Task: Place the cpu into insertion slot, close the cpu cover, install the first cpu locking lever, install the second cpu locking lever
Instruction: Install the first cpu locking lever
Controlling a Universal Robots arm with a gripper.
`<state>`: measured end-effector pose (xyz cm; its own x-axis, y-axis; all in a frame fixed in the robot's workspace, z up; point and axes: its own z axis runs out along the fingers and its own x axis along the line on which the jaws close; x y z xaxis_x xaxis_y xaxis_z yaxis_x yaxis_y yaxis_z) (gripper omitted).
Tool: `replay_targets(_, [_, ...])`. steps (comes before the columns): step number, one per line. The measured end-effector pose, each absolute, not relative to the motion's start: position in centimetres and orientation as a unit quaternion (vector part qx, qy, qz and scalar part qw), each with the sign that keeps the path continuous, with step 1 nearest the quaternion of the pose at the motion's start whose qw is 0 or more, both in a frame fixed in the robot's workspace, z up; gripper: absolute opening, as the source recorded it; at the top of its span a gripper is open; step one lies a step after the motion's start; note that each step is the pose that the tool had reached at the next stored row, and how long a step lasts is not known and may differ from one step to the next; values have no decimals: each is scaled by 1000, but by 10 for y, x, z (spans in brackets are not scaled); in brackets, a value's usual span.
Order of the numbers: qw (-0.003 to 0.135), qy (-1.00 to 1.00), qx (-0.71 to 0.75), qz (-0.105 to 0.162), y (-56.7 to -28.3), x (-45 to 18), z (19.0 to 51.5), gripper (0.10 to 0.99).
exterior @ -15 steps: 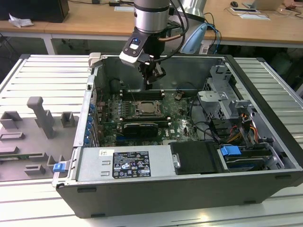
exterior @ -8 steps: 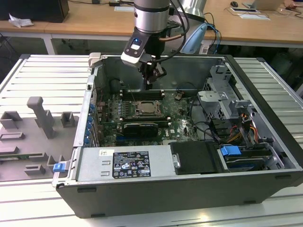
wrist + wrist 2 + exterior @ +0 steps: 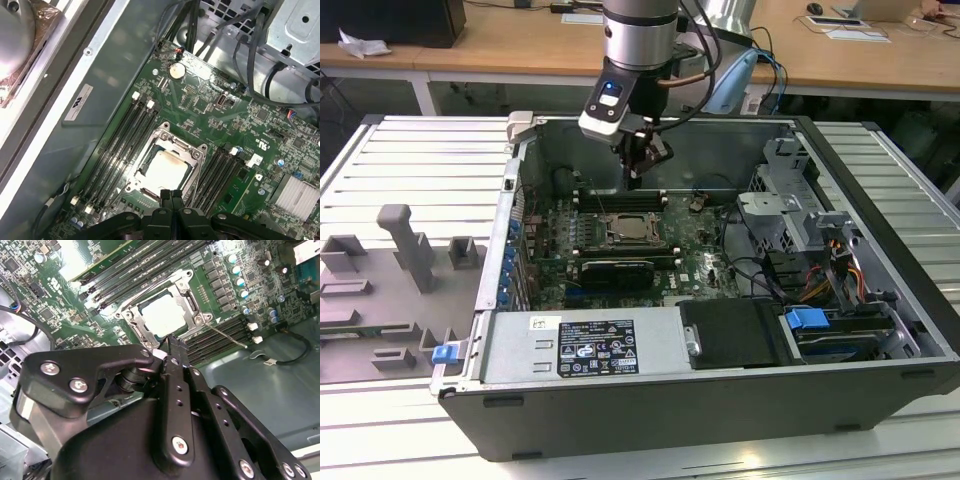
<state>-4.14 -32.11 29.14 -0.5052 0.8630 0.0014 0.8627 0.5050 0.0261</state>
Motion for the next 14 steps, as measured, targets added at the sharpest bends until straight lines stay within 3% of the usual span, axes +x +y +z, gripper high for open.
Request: replay_targets(14, [4, 943, 334, 13, -321, -41, 291, 106])
